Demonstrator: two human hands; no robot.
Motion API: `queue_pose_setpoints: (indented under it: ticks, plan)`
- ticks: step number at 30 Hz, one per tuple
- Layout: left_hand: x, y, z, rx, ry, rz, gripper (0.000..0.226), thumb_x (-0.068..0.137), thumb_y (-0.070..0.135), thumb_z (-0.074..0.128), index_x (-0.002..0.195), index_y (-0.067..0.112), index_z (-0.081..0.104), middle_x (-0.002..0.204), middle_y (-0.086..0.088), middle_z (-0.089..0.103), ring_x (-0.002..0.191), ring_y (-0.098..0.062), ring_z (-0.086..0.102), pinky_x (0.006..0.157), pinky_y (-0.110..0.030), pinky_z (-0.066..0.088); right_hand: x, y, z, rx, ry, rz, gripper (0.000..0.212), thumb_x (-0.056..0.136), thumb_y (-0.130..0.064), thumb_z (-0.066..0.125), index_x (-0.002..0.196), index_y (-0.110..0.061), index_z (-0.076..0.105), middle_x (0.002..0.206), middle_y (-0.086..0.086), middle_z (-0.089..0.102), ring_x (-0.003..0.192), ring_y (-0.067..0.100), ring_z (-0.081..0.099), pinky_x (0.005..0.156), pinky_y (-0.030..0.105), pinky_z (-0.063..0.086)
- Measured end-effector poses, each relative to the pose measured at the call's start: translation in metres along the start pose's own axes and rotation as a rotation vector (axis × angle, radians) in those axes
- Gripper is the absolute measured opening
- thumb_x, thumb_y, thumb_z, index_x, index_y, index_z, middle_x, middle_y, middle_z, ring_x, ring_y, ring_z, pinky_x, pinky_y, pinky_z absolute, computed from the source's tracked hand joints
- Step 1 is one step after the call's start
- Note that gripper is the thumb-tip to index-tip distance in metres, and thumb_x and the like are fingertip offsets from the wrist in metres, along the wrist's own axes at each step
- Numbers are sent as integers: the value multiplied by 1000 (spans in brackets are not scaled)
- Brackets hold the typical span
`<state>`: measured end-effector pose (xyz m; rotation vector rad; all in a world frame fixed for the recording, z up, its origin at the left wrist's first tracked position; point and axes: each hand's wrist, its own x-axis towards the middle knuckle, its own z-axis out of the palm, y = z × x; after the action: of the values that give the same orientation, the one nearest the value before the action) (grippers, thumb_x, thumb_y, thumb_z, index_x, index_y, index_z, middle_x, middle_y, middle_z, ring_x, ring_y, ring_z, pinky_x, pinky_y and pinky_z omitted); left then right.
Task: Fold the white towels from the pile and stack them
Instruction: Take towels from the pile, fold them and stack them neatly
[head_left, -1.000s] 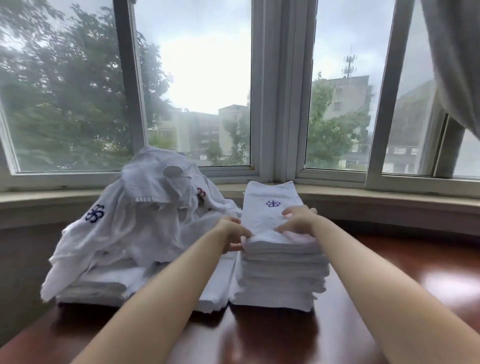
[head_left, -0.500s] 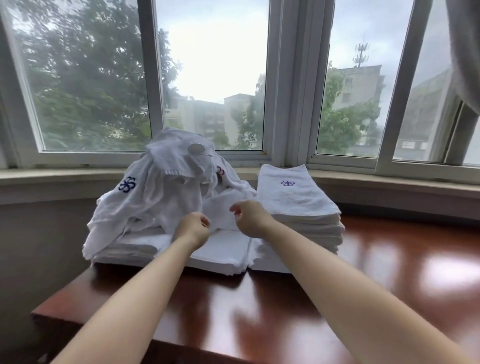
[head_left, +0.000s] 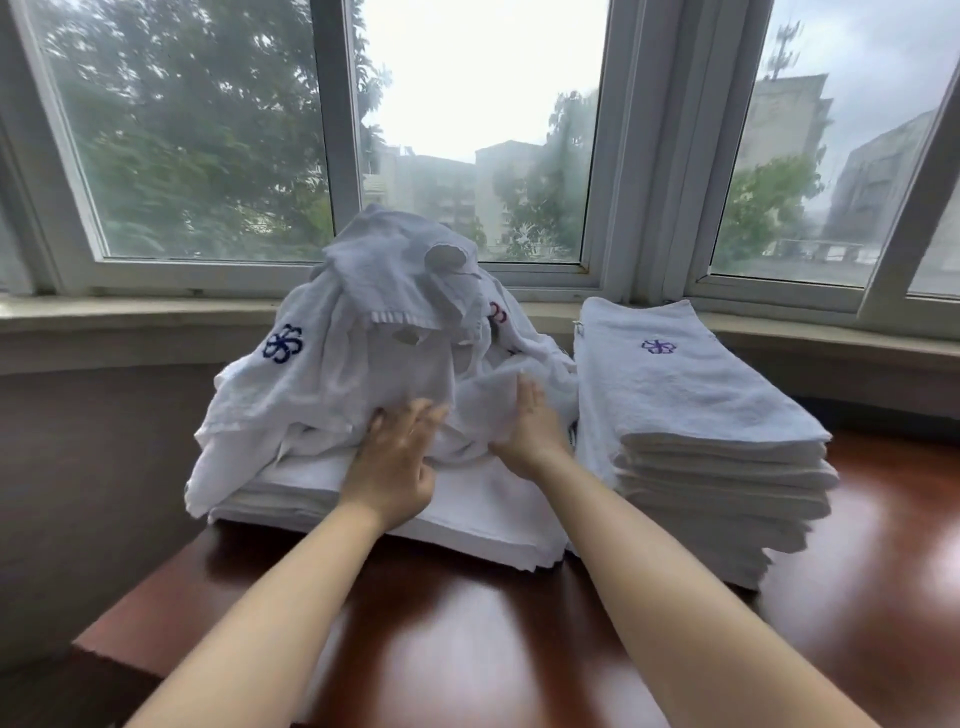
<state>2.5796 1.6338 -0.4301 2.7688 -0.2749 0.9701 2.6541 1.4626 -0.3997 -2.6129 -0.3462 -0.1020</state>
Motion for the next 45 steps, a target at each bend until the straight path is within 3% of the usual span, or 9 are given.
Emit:
queue_pose_setpoints:
  ticks: [8, 11, 18, 21, 26, 31, 35, 38, 45]
  plan:
    - [-19, -6, 25, -147, 167, -66, 82, 62, -3, 59, 140, 13, 41, 135, -17, 51, 118, -36, 52, 106, -42, 40, 0, 9, 14, -66, 69, 14, 50, 94, -18, 35, 144, -25, 28, 129, 16, 56, 113, 34, 55, 89, 38, 42]
    - [-11, -5, 14, -197, -9, -177, 90, 68, 1, 64, 149, 19, 30, 151, -7, 30, 135, -29, 34, 114, -37, 29, -31, 0, 13, -40, 75, -13, 28, 87, -28, 40, 106, -18, 58, 103, 10, 65, 97, 32, 60, 70, 31, 39]
    - [2, 6, -12, 120, -401, -230, 87, 87, 21, 55, 153, 36, 0, 161, -1, -11, 148, -23, -2, 119, -43, 1, -96, 0, -33, 346, -550, 207, 14, 83, -12, 44, 71, -13, 52, 60, 3, 56, 52, 15, 51, 50, 24, 39]
    - [5, 19, -21, 124, -413, -196, 58, 93, 28, 51, 147, 36, 31, 162, -4, -2, 147, -27, 7, 117, -51, 12, -126, 0, -37, 554, -753, 266, 11, 79, -13, 43, 81, -10, 53, 51, 0, 60, 42, 14, 58, 44, 15, 43]
    - [-8, 29, -45, -233, -159, -197, 32, 80, 36, 47, 78, 10, 66, 101, -11, 66, 104, -27, 57, 84, -36, 44, -118, -10, -25, 807, -139, 156, 4, 60, -14, 49, 64, -13, 51, 58, 0, 46, 54, 15, 43, 52, 20, 32]
    - [-23, 31, -59, -363, -99, -268, 29, 70, 19, 49, 47, 17, 32, 56, 2, 43, 62, -22, 44, 58, -34, 33, -104, -12, -15, 754, -64, 57, 20, 78, -16, 55, 97, -15, 60, 103, 6, 54, 72, 13, 51, 59, 23, 39]
    - [-28, 21, -54, -438, -176, -306, 11, 66, 7, 53, 62, -3, 55, 65, -6, 52, 67, -20, 49, 57, -31, 35, -92, -16, -1, 529, -223, -14, 98, 74, -25, 73, 152, -31, 15, 150, 1, 26, 133, 24, 35, 105, 39, 39]
    - [-32, 12, -55, -504, -288, -374, 35, 71, -7, 53, 96, 10, 69, 95, -3, 67, 92, -16, 60, 73, -16, 43, -90, -20, 7, 211, -295, -31, 114, 71, -28, 74, 151, -37, -5, 146, 6, 38, 129, 28, 42, 102, 40, 42]
    - [-1, -5, -59, -44, -425, -349, 73, 89, 10, 46, 154, 29, 18, 162, 1, 3, 149, -21, 7, 119, -42, 17, -89, -33, -13, 11, -453, 3, 19, 73, -18, 58, 91, -11, 54, 86, 3, 53, 72, 19, 56, 55, 23, 41]
